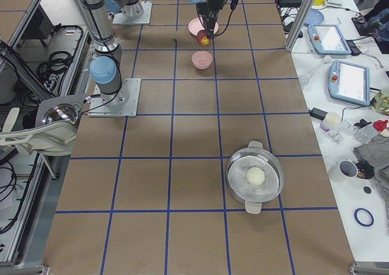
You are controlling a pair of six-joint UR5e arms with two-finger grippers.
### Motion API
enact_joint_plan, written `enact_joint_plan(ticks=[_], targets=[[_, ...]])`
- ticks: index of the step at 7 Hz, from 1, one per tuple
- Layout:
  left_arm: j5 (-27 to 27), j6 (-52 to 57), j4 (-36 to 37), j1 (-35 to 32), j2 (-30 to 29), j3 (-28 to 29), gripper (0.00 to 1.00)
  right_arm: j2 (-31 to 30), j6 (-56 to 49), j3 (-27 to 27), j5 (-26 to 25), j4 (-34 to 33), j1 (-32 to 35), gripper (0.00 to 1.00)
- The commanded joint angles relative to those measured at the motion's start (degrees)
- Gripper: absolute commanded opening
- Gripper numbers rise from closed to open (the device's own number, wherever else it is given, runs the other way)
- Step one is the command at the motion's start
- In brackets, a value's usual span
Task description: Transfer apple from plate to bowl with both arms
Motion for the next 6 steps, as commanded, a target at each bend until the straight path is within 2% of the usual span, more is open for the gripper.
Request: enact_joint_plan(ticks=[1, 4, 5, 6], targets=[[-0.57, -3.27, 1.92, -0.31, -3.01, -0.02, 0.0, -1.29, -0.41, -0.84, -0.48, 1.09, 0.12, 1.0], [-0.48, -6.45, 5.96, -2.14, -7.14, -0.02, 0.0, -0.06, -7.25, -0.4, -0.57, -1.01, 0.12, 1.0], [-0.48, -5.67, 5.97, -2.15, -8.37, -0.02, 0.13, -0.06, -9.18, -0.4, -0.57, -1.02, 0.12, 1.0], [-0.65, -5.57, 6.06, -2.67, -8.82, -0.1, 0.33, 0.03, -9.29, -0.49, -1.78, -0.94, 0.12, 1.0]])
